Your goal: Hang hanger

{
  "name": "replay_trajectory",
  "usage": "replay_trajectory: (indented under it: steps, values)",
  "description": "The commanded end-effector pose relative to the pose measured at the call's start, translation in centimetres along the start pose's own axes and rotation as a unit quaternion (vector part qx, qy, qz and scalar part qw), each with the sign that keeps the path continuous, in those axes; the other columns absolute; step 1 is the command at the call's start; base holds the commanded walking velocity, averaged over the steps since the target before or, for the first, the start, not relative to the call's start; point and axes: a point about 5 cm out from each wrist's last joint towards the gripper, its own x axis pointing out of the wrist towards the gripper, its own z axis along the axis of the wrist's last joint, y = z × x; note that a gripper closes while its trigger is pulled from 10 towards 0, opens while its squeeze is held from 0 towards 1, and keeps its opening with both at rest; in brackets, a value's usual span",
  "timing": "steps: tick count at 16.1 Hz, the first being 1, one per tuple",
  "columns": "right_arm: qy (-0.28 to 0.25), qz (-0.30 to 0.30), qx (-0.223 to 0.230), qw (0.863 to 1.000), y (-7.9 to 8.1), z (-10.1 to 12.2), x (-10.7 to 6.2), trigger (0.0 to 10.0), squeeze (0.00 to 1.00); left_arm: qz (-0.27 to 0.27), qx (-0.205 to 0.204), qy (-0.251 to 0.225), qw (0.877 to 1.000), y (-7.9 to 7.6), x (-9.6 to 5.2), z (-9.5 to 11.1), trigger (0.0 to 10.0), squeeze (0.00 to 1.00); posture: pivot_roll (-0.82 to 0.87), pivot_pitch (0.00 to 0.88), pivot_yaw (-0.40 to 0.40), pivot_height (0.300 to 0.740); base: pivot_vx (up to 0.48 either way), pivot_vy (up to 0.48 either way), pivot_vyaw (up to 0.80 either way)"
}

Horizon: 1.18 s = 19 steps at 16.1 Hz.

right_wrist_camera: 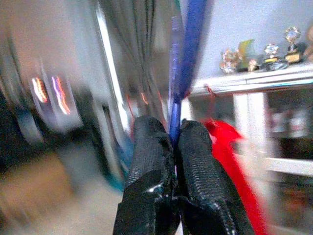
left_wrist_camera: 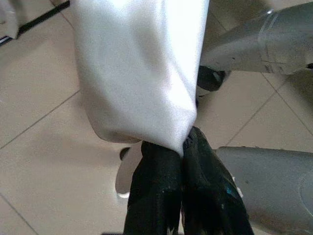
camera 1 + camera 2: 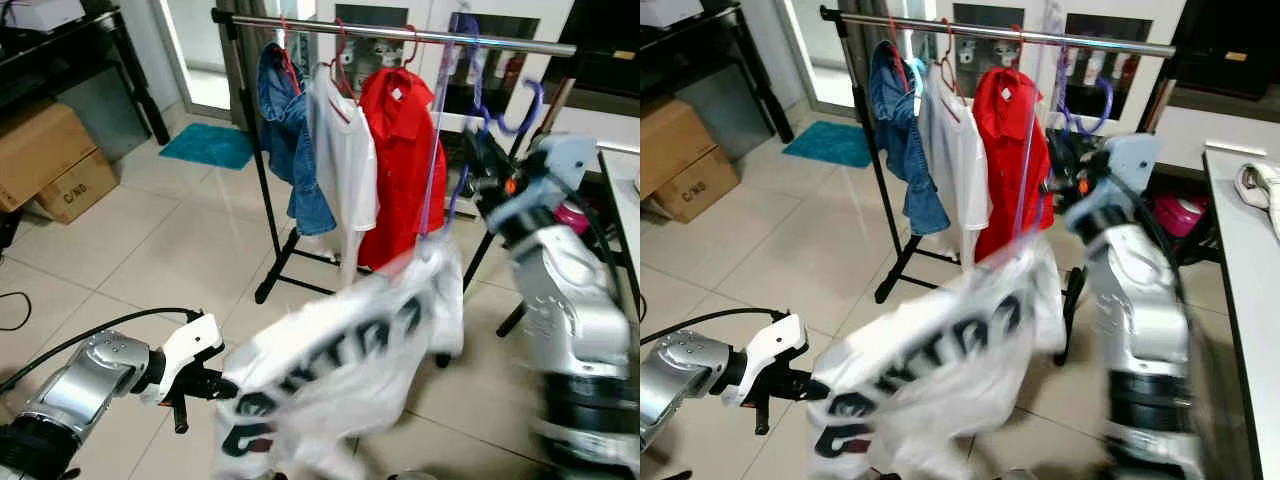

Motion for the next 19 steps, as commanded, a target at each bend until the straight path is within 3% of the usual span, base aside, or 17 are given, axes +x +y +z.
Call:
replay_trajectory:
  steps: [1, 4, 6, 7, 8, 9, 10, 11, 12, 14, 15, 16, 18, 19]
  values:
    - [-0.064, 0.005, 0.044, 0.997, 0.2, 2.6, 0.3, 0.0, 0.0, 0.018, 0.011, -0.015, 1.0, 0.3, -0.4, 0.6, 0.0, 0.0, -0.06, 0.0, 0.084, 0.74, 0.0, 0.0, 0.0]
    - [-0.078, -0.019, 0.053, 0.995, -0.4, 2.7, 0.1, 0.0, 0.0, 0.023, 0.016, -0.039, 0.999, 0.5, -0.4, 1.1, 0.0, 0.0, -0.06, 0.0, 0.084, 0.74, 0.0, 0.0, 0.0]
    - [-0.006, -0.017, -0.01, 1.0, -0.7, 1.0, -0.4, 0.0, 0.0, 0.058, 0.007, -0.113, 0.992, 1.1, -0.6, 2.5, 0.0, 0.0, -0.07, 0.0, 0.086, 0.74, 0.0, 0.0, 0.0]
    - [0.098, -0.003, -0.07, 0.993, -0.7, -1.8, -1.6, 0.0, 0.0, 0.094, -0.015, -0.193, 0.977, 1.6, -1.1, 4.2, 0.0, 0.0, -0.07, 0.0, 0.087, 0.74, 0.0, 0.0, 0.0]
    - [0.188, -0.028, -0.057, 0.98, -0.8, -5.2, -4.5, 0.0, 0.0, 0.183, -0.062, -0.311, 0.931, 2.4, -1.9, 6.4, 0.0, 0.0, -0.07, 0.0, 0.074, 0.74, 0.0, 0.0, 0.0]
    - [0.218, -0.047, -0.029, 0.974, -0.1, -6.5, -6.6, 1.6, 0.0, 0.224, -0.107, -0.372, 0.895, 2.0, -2.1, 7.1, 0.0, 0.0, -0.06, 0.0, 0.067, 0.74, 0.0, 0.0, 0.0]
    - [0.241, -0.037, -0.04, 0.969, 0.8, -7.2, -8.2, 10.0, 0.0, 0.263, -0.145, -0.385, 0.873, 1.5, -2.2, 6.9, 10.0, 0.0, -0.07, 0.0, 0.058, 0.74, 0.0, 0.0, 0.0]
    - [0.255, -0.073, -0.03, 0.964, 1.0, -7.6, -9.4, 10.0, 0.0, 0.293, -0.172, -0.373, 0.863, 0.7, -1.8, 6.5, 10.0, 0.0, -0.06, 0.0, 0.057, 0.74, 0.0, 0.0, -0.78]
    - [0.217, -0.076, -0.042, 0.972, 1.1, -7.0, -9.0, 10.0, 0.0, 0.33, -0.147, -0.401, 0.842, 0.2, -1.8, 6.7, 10.0, 0.0, -0.07, 0.0, 0.061, 0.74, 0.0, 0.0, -0.8]
    - [0.174, -0.09, 0.011, 0.981, 1.2, -6.1, -8.2, 10.0, 0.0, 0.416, -0.165, -0.381, 0.809, 0.2, -1.3, 6.9, 10.0, 0.0, -0.04, 0.0, 0.037, 0.74, 0.0, 0.0, -0.8]
    - [0.163, -0.122, 0.036, 0.978, 1.0, -6.0, -8.1, 10.0, 0.0, 0.448, -0.151, -0.346, 0.81, 0.2, -1.4, 7.2, 10.0, 0.0, -0.04, 0.0, 0.039, 0.74, 0.0, 0.0, -0.8]
    - [0.175, -0.128, 0.027, 0.976, 1.0, -6.0, -8.2, 10.0, 0.0, 0.375, -0.15, -0.376, 0.834, -0.3, -1.2, 8.4, 10.0, 0.0, -0.05, 0.0, 0.044, 0.74, 0.0, 0.0, -0.8]
    - [0.196, -0.092, 0.025, 0.976, 2.0, -5.7, -8.3, 10.0, 0.0, 0.352, -0.161, -0.415, 0.823, -0.2, -1.4, 9.3, 10.0, 0.0, -0.06, 0.0, 0.052, 0.74, 0.0, 0.0, -0.8]
    - [0.194, -0.081, 0.005, 0.978, 2.2, -5.7, -8.2, 10.0, 0.0, 0.358, -0.154, -0.383, 0.838, -0.3, -0.9, 9.3, 10.0, 0.0, -0.06, 0.0, 0.057, 0.74, 0.0, 0.0, -0.8]
